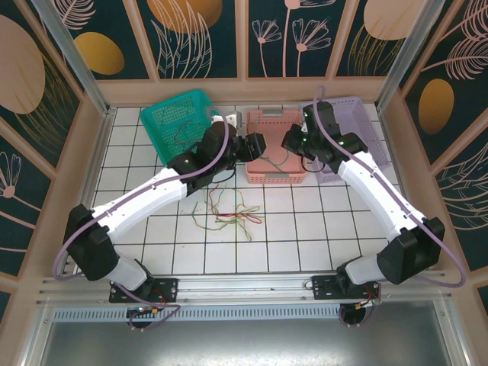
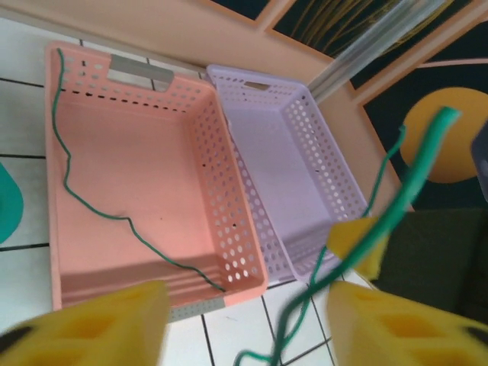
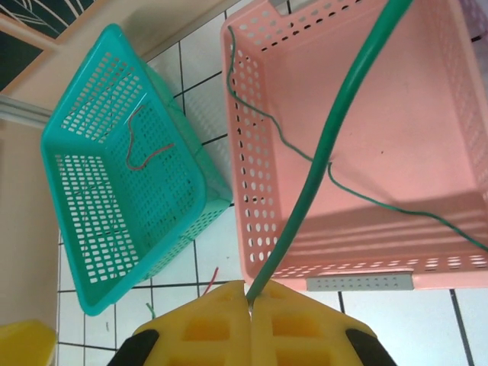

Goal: Untangle the cables

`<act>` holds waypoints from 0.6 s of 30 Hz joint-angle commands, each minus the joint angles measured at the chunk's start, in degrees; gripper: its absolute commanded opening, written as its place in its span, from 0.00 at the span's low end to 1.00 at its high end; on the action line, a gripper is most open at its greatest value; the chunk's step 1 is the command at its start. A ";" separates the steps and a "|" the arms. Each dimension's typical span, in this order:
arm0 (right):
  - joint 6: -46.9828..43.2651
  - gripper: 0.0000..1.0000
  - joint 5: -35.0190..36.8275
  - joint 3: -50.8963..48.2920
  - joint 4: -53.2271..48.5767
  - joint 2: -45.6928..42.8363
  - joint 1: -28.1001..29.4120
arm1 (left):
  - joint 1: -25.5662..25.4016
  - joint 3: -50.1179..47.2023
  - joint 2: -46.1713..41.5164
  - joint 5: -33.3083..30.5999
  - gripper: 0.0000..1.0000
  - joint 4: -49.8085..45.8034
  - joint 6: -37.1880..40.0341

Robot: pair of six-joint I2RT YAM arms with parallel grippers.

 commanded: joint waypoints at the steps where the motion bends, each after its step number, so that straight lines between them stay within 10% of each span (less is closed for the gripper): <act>1: 2.91 0.00 -2.35 -1.04 1.41 -2.68 -0.60 | 0.65 1.44 0.37 -6.49 0.21 -0.75 -0.46; 3: 4.08 0.00 -2.28 -2.29 2.09 -3.90 -1.95 | 1.72 -1.08 -1.95 -9.70 0.00 -0.58 -4.05; 18: 28.65 0.00 -1.10 -29.16 43.13 -23.30 -11.71 | 6.70 -30.41 -19.50 -3.71 0.00 19.58 -51.42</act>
